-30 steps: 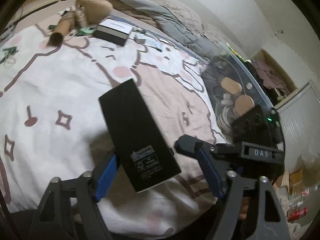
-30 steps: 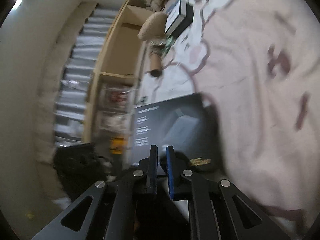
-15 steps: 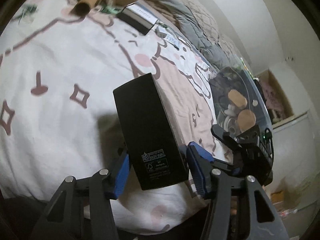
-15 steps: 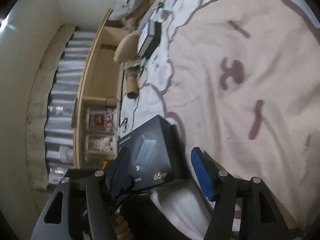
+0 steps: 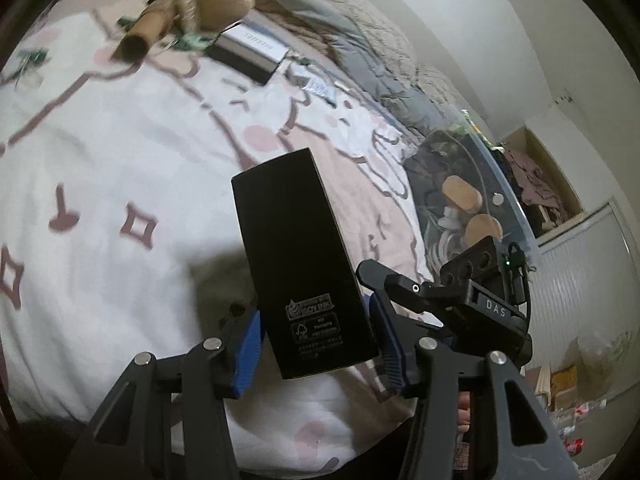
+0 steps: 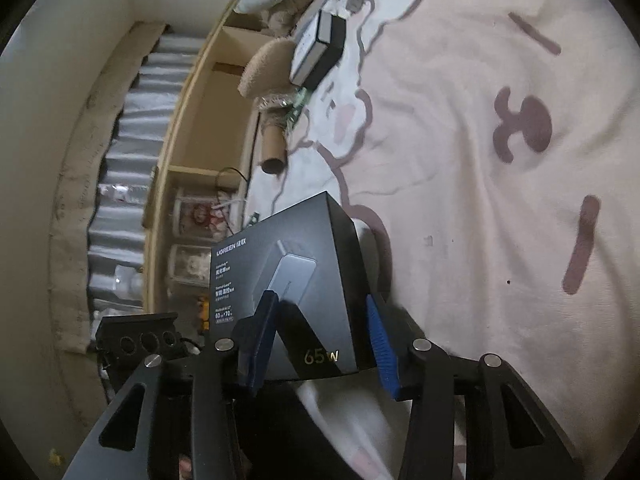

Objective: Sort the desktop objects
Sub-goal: 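Carry the black UGREEN box with both grippers over the clear bin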

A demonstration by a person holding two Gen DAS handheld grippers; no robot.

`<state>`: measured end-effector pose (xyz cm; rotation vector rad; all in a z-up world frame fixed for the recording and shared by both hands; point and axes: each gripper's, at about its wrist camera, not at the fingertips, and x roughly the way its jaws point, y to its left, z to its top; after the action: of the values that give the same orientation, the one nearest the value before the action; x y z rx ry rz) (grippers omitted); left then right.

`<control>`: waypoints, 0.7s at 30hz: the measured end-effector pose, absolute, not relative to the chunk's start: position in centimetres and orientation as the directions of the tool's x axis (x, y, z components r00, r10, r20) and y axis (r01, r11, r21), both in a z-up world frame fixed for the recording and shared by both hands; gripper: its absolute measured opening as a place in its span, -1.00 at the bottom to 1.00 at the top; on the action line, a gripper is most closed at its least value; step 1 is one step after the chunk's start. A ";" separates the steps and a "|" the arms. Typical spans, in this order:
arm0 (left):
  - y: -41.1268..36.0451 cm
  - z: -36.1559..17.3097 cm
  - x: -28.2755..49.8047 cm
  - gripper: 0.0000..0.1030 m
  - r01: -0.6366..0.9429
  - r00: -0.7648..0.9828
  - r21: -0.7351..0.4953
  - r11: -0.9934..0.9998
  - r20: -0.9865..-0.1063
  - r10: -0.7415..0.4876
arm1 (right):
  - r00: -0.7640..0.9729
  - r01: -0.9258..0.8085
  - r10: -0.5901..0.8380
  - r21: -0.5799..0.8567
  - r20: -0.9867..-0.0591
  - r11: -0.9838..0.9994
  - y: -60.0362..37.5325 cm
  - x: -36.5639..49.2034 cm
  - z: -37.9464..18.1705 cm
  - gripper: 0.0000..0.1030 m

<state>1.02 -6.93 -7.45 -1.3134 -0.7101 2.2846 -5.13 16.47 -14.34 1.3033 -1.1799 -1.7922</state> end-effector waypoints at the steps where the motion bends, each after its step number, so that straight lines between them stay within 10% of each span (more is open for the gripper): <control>1: -6.6 -7.0 0.9 0.00 -0.112 -0.475 -0.608 -0.786 -0.662 0.580 | -0.338 -0.008 -0.859 0.914 -0.385 -0.406 16.9 -5.0 -13.7 -0.12; 21: 11.3 9.9 -3.2 -0.04 -0.591 -0.449 -0.464 -0.659 -0.490 0.747 | -0.739 0.144 -0.628 0.853 -0.244 -0.501 32.5 0.3 3.4 -0.12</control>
<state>-3.21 11.32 9.91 -0.8706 -0.2874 2.1374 0.28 32.53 3.42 0.7528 -1.2099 -2.2548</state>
